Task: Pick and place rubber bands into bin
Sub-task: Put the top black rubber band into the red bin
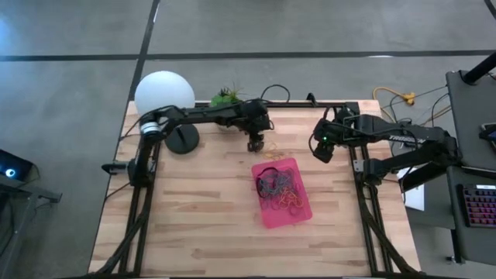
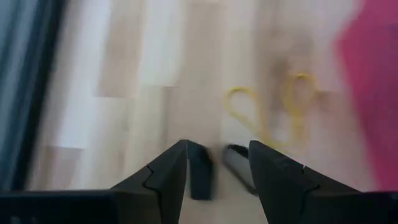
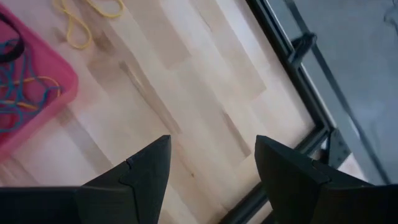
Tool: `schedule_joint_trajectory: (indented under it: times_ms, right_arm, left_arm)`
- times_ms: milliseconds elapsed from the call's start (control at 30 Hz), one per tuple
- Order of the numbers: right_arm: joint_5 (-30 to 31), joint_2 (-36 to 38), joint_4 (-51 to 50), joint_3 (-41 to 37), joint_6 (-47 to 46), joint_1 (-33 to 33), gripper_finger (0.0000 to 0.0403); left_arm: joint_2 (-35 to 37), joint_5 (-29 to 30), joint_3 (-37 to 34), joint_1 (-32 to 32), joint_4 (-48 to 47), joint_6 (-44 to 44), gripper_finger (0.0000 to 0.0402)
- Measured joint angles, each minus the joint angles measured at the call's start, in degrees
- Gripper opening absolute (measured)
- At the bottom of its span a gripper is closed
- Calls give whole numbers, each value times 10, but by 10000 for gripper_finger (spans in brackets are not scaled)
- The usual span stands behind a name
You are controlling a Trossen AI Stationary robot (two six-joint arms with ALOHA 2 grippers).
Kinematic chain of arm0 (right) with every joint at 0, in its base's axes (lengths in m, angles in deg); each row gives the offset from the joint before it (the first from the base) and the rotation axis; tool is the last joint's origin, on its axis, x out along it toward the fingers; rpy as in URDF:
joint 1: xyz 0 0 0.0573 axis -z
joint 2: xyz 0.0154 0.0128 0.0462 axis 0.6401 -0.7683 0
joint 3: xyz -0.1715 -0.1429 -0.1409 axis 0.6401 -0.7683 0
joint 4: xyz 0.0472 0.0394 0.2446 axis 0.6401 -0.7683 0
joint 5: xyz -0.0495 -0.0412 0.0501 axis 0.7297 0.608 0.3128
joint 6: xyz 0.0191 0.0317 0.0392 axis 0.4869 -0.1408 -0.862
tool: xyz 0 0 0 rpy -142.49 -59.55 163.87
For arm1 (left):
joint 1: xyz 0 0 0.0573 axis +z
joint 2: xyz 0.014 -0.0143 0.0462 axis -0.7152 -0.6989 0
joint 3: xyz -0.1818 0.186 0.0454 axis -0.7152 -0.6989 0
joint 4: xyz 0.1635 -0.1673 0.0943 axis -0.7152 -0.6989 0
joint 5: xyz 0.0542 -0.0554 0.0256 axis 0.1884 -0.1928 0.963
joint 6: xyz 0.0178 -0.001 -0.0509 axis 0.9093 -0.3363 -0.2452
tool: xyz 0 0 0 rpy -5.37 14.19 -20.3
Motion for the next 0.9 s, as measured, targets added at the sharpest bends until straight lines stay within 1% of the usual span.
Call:
schedule_joint_trajectory:
  times_ms: [67,133,267,500,667,833,867,900]
  right_arm:
    - [0,0,-1,-2,-22,1,219]
    - [0,0,-2,-2,-43,1,219]
    - [0,0,-3,2,-68,1,219]
    - [0,0,-5,2,-74,1,219]
    - [0,0,-22,2,-72,1,219]
    - [-6,2,-57,2,-74,0,219]
    - [-7,3,-65,2,-74,0,219]
    - [-9,4,-70,2,-74,0,219]
  left_arm:
    - [-23,42,22,-2,-6,-6,157]
    - [-44,71,45,-3,-6,-45,157]
    - [-55,82,77,-3,-36,-109,157]
    - [-42,95,74,-15,-36,-182,157]
    - [-37,95,70,-42,-42,-223,157]
    - [-34,97,72,-92,-59,-203,157]
    - [-34,110,72,-104,-63,-201,157]
    - [-34,135,72,-114,-70,-206,157]
